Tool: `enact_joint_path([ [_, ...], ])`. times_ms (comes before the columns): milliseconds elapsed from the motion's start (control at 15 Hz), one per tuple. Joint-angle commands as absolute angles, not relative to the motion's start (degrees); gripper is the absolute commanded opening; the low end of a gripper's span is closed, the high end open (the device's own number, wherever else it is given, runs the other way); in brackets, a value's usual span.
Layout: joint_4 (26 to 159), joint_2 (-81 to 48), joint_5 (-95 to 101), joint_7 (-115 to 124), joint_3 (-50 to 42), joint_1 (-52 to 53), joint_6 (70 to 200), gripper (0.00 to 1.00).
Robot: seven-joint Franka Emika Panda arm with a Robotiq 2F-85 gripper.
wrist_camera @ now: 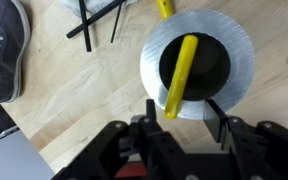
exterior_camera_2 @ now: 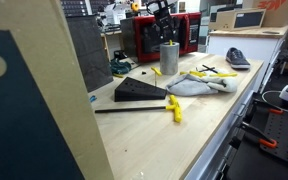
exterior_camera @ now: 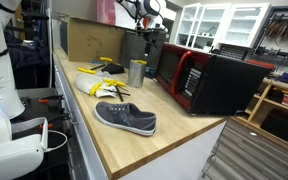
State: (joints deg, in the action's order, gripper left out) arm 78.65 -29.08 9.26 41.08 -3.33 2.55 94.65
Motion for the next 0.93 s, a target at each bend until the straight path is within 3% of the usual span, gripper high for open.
enact_joint_path([
  [0,80.33,-27.03,6.74,41.07,-3.68,2.88,95.02,0.84],
  [133,81.05,-25.73,5.17,40.95,-3.57,2.63,95.17,0.98],
  [200,81.69,-24.72,4.56,41.13,-3.57,2.62,95.54,1.00],
  [867,103.92,-9.73,10.82,47.55,-3.59,4.43,115.36,1.00],
])
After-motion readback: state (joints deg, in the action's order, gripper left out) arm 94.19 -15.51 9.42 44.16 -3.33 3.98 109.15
